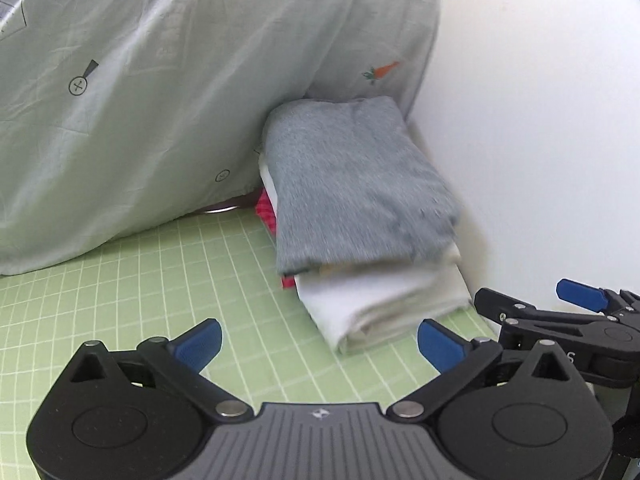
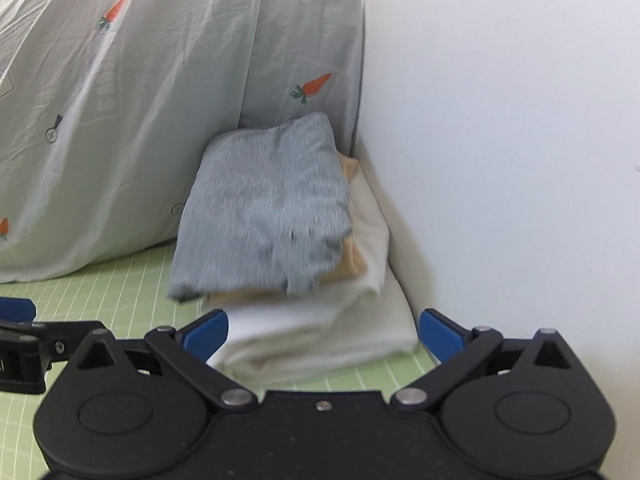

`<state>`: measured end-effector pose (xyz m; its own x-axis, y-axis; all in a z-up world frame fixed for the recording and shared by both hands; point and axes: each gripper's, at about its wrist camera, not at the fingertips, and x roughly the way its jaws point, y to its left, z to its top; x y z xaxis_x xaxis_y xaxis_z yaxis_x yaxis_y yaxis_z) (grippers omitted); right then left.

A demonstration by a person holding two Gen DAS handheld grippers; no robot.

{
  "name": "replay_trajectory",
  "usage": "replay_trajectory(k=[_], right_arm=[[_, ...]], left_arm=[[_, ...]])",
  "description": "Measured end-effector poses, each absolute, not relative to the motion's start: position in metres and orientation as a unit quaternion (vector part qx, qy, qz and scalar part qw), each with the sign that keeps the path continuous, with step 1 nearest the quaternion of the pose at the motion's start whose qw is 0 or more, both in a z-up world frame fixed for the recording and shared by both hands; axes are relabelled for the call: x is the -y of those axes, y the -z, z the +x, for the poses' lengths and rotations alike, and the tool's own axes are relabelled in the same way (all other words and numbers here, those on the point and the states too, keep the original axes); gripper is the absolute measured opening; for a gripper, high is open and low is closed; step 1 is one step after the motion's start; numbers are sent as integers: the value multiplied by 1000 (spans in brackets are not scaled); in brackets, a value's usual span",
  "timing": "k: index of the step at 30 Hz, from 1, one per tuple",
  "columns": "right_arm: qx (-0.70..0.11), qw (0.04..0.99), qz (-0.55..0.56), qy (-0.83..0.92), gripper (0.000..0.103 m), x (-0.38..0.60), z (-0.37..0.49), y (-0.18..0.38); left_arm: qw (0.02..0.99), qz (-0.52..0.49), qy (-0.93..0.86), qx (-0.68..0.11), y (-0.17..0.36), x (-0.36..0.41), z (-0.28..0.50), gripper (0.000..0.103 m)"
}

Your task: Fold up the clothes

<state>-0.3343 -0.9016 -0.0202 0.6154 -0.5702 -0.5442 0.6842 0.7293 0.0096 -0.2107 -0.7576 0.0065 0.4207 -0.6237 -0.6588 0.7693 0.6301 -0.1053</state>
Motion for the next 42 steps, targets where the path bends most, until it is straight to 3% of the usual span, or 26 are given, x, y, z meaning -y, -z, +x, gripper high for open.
replay_trajectory(k=[14, 42], right_arm=[[-280, 879, 141, 360, 103, 835, -395, 32], [-259, 879, 146, 374, 103, 819, -411, 24]], left_arm=[[819, 132, 445, -338, -3, 705, -267, 103], [820, 134, 458, -318, -11, 692, -281, 103]])
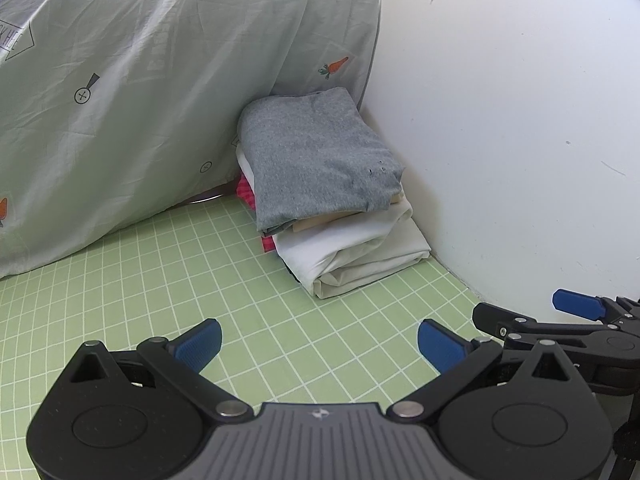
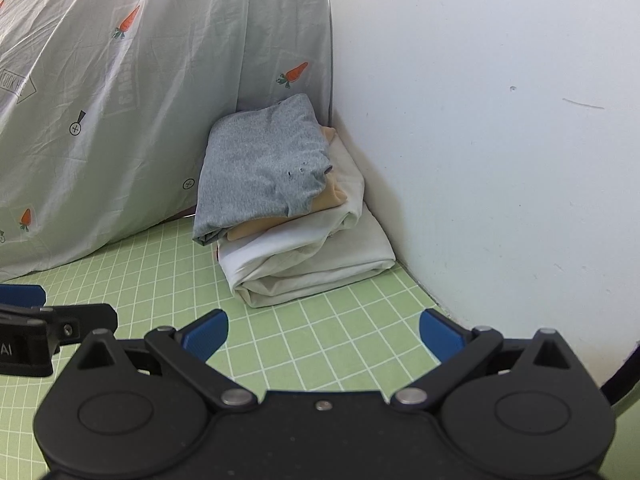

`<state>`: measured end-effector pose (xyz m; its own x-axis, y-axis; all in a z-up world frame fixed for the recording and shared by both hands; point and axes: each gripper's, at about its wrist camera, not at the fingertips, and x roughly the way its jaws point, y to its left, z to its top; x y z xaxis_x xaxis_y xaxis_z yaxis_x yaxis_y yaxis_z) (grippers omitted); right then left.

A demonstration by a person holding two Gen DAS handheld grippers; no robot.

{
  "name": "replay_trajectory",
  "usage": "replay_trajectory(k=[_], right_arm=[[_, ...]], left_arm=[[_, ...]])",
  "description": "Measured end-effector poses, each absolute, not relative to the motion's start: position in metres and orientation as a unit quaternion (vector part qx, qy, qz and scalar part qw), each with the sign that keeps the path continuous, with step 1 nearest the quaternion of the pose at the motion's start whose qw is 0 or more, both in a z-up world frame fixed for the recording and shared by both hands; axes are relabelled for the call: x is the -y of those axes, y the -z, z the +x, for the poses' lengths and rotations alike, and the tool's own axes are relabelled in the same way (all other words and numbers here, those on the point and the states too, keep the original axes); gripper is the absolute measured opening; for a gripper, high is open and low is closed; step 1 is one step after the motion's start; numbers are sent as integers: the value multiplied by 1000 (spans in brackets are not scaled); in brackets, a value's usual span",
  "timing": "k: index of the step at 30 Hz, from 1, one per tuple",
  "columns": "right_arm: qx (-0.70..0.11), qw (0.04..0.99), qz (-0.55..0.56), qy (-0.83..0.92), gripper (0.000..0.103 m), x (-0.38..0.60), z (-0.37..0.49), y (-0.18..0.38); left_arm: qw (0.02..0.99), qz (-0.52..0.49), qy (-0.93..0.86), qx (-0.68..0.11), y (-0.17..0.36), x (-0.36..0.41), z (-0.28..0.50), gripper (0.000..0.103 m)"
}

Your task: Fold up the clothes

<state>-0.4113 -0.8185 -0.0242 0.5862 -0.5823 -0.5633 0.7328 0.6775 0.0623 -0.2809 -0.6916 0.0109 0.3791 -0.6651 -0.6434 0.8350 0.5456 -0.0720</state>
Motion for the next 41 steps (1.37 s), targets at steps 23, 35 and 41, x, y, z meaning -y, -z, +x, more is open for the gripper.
replay_trajectory(k=[23, 35, 41], right_arm=[[-259, 878, 149, 373, 103, 821, -410, 25], [-259, 878, 151, 374, 103, 821, -411, 26], [-261, 877, 152, 375, 103, 821, -411, 26]], left_arm=[[819, 139, 456, -319, -12, 693, -281, 103], [818, 139, 457, -322, -11, 694, -280, 103], [817, 138, 457, -324, -11, 694, -281, 103]])
